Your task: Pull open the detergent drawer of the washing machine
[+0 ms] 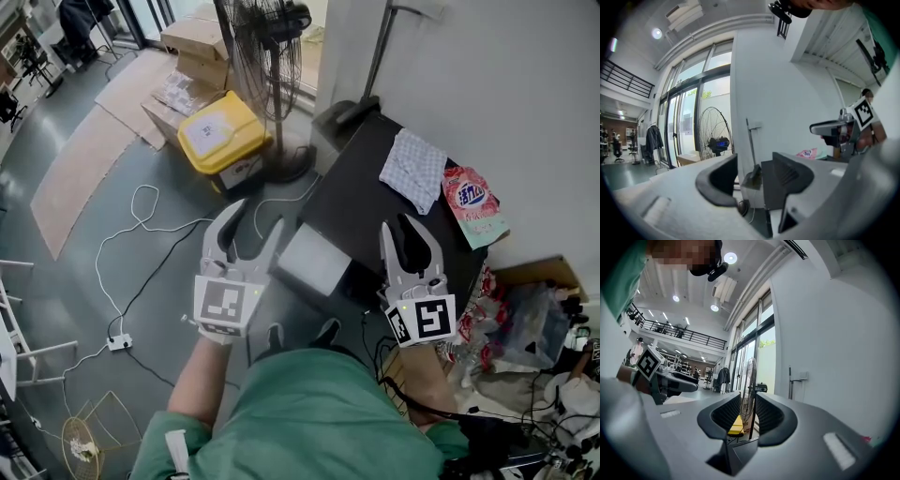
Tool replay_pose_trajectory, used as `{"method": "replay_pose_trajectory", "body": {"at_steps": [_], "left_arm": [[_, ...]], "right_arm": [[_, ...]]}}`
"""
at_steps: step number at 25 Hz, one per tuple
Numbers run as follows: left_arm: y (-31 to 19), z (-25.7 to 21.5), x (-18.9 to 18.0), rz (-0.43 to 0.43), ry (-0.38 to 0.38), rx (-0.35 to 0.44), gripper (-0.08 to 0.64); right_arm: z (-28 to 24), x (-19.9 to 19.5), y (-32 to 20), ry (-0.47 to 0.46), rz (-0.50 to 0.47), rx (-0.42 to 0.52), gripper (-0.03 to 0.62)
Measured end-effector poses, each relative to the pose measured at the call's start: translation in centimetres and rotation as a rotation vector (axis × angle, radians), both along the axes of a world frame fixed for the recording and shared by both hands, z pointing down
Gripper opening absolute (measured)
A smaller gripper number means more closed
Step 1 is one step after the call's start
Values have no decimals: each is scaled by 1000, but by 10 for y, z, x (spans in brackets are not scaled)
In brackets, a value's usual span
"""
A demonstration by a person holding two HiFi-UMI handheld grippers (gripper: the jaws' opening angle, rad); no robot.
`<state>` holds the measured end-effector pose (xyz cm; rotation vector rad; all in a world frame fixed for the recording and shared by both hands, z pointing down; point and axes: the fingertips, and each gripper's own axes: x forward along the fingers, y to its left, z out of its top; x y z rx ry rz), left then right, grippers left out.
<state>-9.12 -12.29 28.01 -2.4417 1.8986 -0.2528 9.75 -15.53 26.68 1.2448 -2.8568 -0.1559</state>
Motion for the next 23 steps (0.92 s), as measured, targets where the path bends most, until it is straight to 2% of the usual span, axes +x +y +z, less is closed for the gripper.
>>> {"method": "replay_pose_trajectory", "body": {"at_steps": [23], "left_arm": [[20,4,8,6,7,-11,230]], "right_arm": [[0,5,15,-1,-8,-7,100]]}}
